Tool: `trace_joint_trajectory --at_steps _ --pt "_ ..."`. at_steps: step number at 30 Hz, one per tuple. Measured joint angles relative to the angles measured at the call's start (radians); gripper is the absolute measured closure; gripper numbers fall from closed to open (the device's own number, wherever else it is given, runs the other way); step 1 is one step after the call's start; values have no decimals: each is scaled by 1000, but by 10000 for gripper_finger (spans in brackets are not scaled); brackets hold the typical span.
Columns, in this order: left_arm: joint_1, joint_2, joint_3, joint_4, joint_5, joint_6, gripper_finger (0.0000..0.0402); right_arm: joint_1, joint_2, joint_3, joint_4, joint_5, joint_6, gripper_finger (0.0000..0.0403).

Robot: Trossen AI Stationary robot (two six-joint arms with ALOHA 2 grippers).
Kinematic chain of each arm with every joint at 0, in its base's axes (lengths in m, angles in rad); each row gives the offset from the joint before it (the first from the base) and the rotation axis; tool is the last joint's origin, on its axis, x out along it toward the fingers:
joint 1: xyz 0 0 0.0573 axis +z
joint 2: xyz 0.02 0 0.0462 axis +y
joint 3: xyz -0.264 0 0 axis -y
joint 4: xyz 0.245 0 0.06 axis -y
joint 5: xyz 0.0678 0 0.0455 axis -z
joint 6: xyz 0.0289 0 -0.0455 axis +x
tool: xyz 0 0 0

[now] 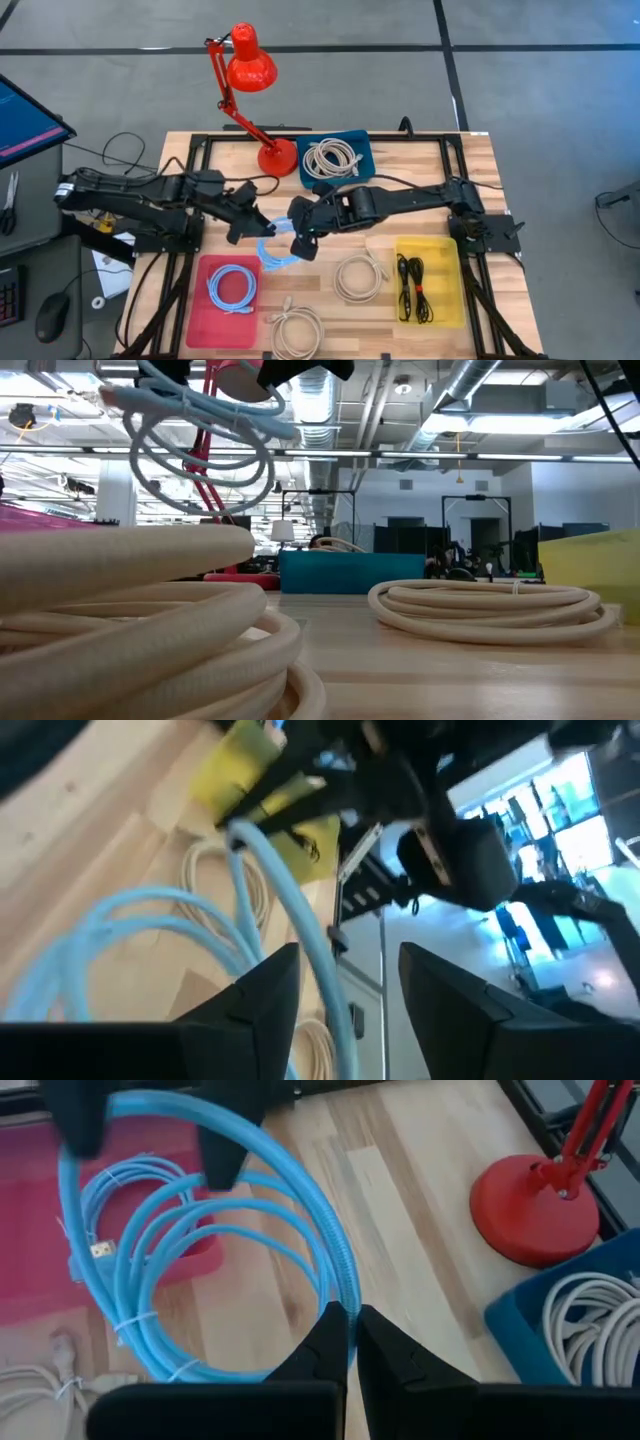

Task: Sort HDMI cables
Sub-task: Put the blue HDMI cable into the red bin

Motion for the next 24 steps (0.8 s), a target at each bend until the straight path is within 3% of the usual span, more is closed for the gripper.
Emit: trace_joint_trajectory --at_steps 9,12,18,24 --pt "0 80 0 11 55 0 243 -19 1 0 0 0 -8 403" --pt "0 82 0 8 55 4 277 -20 1 0 -1 -1 -11 403" --pt "0 71 0 11 55 27 386 -20 1 0 0 -1 -11 403" --pt "0 69 0 5 50 50 398 -20 1 0 0 -10 -11 395"
